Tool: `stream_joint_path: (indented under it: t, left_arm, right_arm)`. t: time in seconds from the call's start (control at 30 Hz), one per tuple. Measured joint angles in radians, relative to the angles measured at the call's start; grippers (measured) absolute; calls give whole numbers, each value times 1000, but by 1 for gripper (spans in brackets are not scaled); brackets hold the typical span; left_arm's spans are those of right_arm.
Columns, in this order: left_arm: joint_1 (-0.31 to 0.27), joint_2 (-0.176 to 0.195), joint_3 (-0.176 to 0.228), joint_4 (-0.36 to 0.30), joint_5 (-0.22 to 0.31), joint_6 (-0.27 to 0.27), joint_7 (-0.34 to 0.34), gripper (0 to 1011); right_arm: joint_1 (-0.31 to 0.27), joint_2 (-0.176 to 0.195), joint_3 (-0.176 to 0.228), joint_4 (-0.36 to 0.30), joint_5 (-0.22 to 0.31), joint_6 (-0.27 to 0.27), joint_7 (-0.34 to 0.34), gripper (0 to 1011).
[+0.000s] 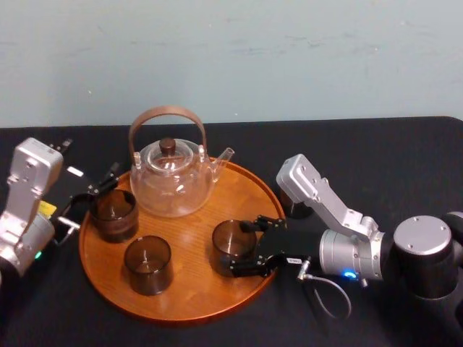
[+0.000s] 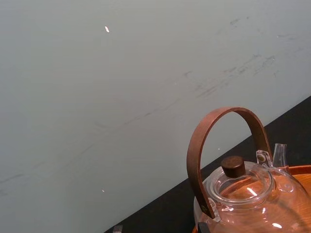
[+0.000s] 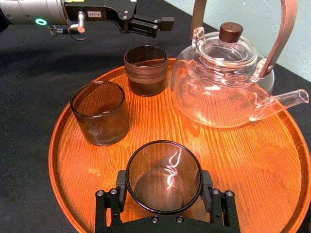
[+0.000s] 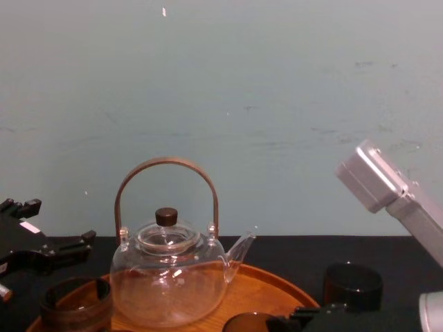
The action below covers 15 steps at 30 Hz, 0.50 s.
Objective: Pick up the glass from the table and place it on the tray.
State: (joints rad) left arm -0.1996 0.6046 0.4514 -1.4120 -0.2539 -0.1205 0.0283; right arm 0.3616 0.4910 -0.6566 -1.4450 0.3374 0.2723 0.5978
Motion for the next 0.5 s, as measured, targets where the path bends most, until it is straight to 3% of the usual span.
stream_joint_path:
  t: [0.5]
  left_arm:
    - [0, 0, 0, 0, 0, 0, 0, 1001]
  right_arm:
    - [0, 0, -2, -2, -6, 3, -5, 908]
